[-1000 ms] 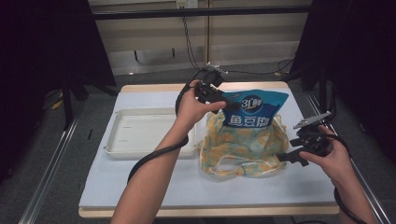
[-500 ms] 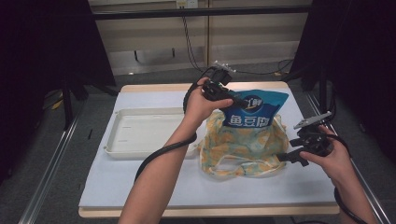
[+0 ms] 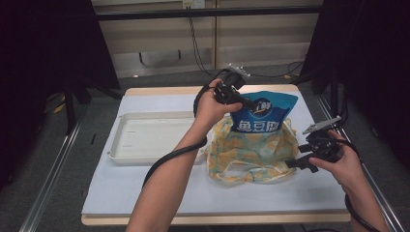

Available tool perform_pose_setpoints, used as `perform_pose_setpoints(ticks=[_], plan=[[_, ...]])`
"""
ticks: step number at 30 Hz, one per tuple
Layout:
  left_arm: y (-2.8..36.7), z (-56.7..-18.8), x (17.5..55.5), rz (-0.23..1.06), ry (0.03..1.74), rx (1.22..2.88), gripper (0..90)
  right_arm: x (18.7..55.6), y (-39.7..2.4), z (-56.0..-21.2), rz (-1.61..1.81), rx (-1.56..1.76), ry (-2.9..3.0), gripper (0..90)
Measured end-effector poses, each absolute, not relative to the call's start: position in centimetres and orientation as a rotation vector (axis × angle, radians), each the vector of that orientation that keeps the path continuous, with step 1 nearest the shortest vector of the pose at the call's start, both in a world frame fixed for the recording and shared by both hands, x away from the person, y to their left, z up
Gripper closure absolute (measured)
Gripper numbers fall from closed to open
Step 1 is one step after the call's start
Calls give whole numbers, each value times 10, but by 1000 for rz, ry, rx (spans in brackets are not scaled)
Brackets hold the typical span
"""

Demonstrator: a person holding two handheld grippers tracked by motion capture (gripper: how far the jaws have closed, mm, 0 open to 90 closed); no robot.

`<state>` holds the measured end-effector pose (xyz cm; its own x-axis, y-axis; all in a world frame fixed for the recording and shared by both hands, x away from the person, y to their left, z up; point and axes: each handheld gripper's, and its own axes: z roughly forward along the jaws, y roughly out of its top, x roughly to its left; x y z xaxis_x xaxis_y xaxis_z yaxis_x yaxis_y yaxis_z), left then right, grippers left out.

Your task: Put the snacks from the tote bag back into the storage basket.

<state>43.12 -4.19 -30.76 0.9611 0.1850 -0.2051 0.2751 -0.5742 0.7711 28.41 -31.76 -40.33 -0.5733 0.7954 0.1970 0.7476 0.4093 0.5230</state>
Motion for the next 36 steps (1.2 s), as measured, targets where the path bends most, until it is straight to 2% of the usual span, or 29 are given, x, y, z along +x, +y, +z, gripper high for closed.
perform_pose_setpoints(ticks=[12,36], plan=[[-46,-293,426,-124,299,2191,900,284,-317,-404,892,1398,2570,117],[-32,-216,431,-146,321,2168,900,284,-317,-403,909,1394,2568,116]])
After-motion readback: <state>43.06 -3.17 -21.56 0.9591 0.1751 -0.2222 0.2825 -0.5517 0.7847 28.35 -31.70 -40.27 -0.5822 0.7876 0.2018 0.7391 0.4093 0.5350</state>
